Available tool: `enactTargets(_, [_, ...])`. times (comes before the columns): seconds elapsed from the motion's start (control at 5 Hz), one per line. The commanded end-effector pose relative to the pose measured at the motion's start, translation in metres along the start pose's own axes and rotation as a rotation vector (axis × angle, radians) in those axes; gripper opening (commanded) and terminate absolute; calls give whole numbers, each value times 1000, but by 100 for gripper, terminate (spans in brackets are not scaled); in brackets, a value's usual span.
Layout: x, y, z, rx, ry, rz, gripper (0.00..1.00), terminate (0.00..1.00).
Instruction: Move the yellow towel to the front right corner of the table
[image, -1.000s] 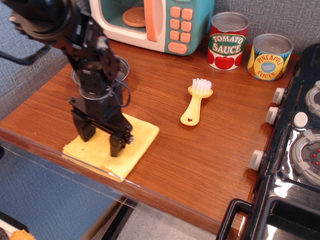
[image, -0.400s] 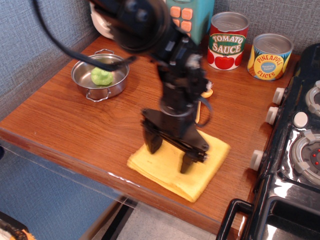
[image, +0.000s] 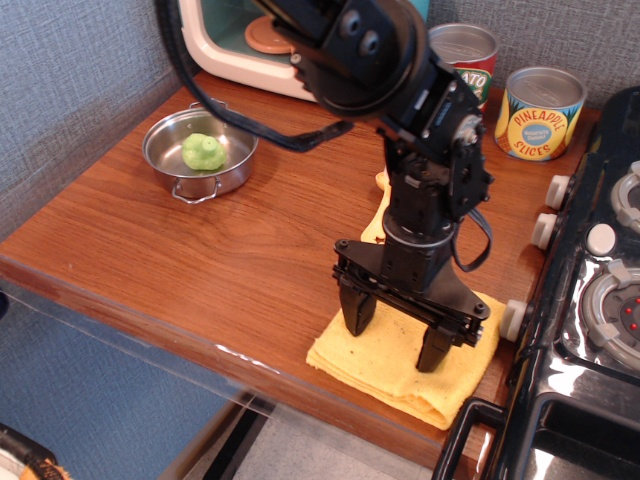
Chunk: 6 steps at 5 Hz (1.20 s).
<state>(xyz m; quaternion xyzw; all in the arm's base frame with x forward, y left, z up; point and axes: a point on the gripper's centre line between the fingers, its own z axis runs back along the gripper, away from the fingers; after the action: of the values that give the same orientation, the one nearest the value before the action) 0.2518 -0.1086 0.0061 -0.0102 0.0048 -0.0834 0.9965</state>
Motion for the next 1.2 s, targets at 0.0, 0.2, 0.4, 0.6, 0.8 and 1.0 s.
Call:
enactTargets(0.0, [2,9,18,82,-53,11,100,0])
enactTargets(0.2, [6,10,59,101,-127,9,100,0])
enactTargets(0.4, [6,12,96,66,-176,38,100,0])
enactTargets(0.6, [2,23,125,36,-195,77,100,0])
enactTargets(0.8, [0,32,129,30,-193,101,100,0])
enactTargets(1.0, [1,36,121,31,-156,73,100,0])
